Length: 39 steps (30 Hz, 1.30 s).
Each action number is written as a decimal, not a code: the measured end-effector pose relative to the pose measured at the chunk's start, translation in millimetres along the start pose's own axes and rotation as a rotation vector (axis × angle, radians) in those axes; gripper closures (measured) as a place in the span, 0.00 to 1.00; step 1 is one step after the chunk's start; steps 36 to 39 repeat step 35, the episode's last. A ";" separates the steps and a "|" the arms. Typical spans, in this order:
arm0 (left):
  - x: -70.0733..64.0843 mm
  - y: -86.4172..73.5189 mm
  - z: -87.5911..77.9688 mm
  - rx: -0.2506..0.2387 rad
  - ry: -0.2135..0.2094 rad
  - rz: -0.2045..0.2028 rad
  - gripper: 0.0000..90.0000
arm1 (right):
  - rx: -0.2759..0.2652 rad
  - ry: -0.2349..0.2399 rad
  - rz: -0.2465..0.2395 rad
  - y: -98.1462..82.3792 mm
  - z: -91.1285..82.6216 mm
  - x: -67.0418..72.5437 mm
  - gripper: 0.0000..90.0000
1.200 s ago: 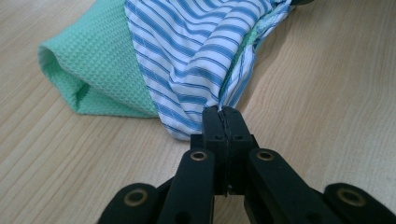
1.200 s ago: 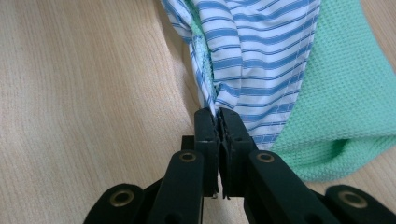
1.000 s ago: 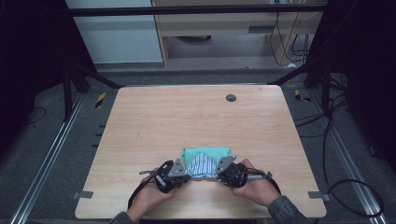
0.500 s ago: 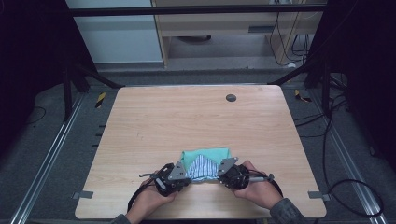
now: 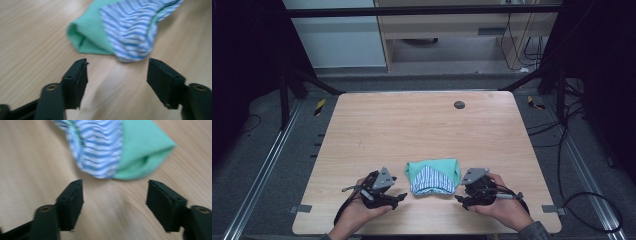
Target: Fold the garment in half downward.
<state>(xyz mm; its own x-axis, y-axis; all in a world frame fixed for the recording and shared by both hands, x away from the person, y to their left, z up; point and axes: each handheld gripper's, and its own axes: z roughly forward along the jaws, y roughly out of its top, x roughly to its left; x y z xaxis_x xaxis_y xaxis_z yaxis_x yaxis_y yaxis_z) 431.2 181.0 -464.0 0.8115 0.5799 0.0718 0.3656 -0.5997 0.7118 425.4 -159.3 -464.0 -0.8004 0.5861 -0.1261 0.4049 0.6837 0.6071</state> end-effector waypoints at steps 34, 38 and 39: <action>102.0 -29.3 43.4 0.011 0.272 -0.327 0.05 | -0.106 -0.316 0.531 -33.9 51.6 -100.9 0.00; 102.4 -29.6 43.0 0.015 0.268 -0.324 0.04 | -0.106 -0.322 0.536 -33.8 51.6 -100.5 0.00; 102.4 -29.6 43.0 0.015 0.268 -0.324 0.04 | -0.106 -0.322 0.536 -33.8 51.6 -100.5 0.00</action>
